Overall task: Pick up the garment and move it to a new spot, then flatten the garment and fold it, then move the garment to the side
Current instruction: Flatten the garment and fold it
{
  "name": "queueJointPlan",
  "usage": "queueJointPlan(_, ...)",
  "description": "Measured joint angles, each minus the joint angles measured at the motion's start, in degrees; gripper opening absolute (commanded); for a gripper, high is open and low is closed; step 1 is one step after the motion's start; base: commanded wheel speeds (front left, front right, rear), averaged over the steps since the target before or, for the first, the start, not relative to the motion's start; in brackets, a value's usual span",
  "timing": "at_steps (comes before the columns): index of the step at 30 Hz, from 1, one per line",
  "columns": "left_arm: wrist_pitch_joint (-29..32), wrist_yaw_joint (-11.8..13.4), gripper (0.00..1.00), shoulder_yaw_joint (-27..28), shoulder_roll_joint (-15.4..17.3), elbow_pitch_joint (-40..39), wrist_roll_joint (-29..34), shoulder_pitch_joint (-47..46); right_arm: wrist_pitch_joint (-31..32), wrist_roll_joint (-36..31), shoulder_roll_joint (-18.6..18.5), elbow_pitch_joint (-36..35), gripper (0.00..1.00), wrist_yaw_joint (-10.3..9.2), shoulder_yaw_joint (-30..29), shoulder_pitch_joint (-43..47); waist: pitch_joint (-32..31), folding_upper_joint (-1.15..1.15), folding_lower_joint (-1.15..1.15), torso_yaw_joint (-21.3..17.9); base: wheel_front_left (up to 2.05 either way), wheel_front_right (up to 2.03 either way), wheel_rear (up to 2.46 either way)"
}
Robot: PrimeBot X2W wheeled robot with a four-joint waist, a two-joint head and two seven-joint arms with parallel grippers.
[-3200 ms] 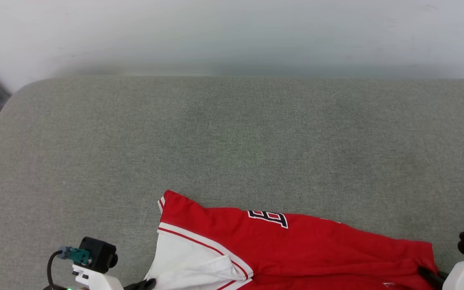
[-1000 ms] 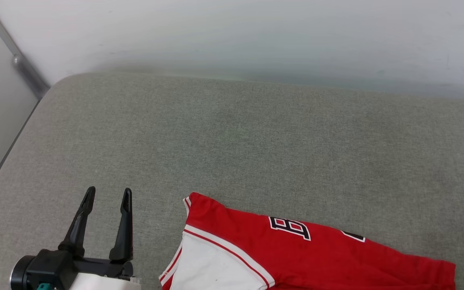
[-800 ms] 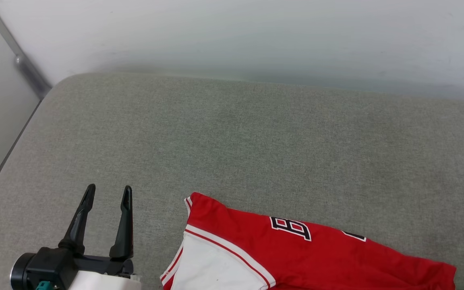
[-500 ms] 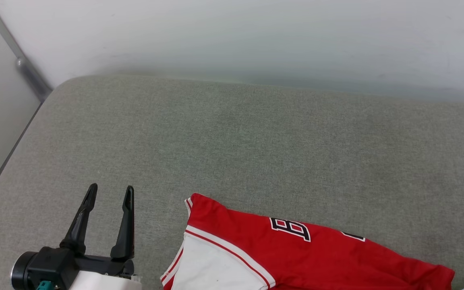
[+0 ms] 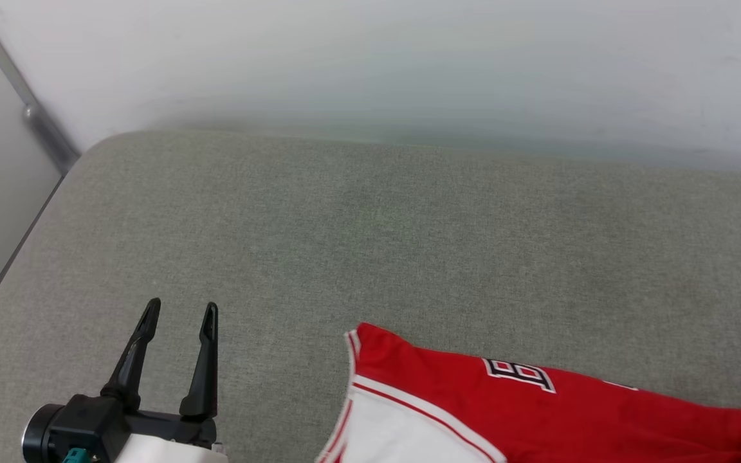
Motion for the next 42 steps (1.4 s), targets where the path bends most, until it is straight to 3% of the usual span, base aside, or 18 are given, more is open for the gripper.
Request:
queueJointPlan(7,0.0,0.0,1.0,-1.1,0.8,1.2,-0.5,1.0,-1.1,-3.3,-3.3,1.4,0.0,-0.03,-4.0,-0.6,-1.6,0.0,0.0,-0.4,0.0,0.0,0.0)
queueJointPlan(16,0.0,0.0,1.0,-0.9,0.5,1.1,-0.8,1.7,1.1,-1.9,-1.3,-8.2,0.0,-0.05,2.2,2.5,-3.6,0.0,0.0,-1.3,0.0,0.0,0.0)
queueJointPlan(30,0.0,0.0,1.0,-0.1,-0.9,0.9,-1.9,1.9,13.0,4.7,7.6,-26.2,0.0,-0.05,15.1,6.3,-4.5,0.0,0.0,-1.2,0.0,0.0,0.0)
queueJointPlan(33,0.0,0.0,1.0,-0.3,-0.9,1.0,-1.9,1.9,14.0,8.0,8.2,-26.2,0.0,-0.05,16.8,5.1,-4.5,0.0,0.0,-0.8,0.0,0.0,0.0)
queueJointPlan(37,0.0,0.0,1.0,-0.6,-1.1,0.7,-1.8,1.8,10.1,17.3,8.2,-22.5,0.0,-0.07,21.7,4.4,-4.6,0.0,0.0,0.4,0.0,0.0,0.0)
queueJointPlan(42,0.0,0.0,1.0,-1.0,-1.0,0.6,-1.9,1.8,4.4,22.3,8.3,-17.5,0.0,-0.07,28.2,1.9,-4.6,0.0,0.0,1.7,0.0,0.0,0.0)
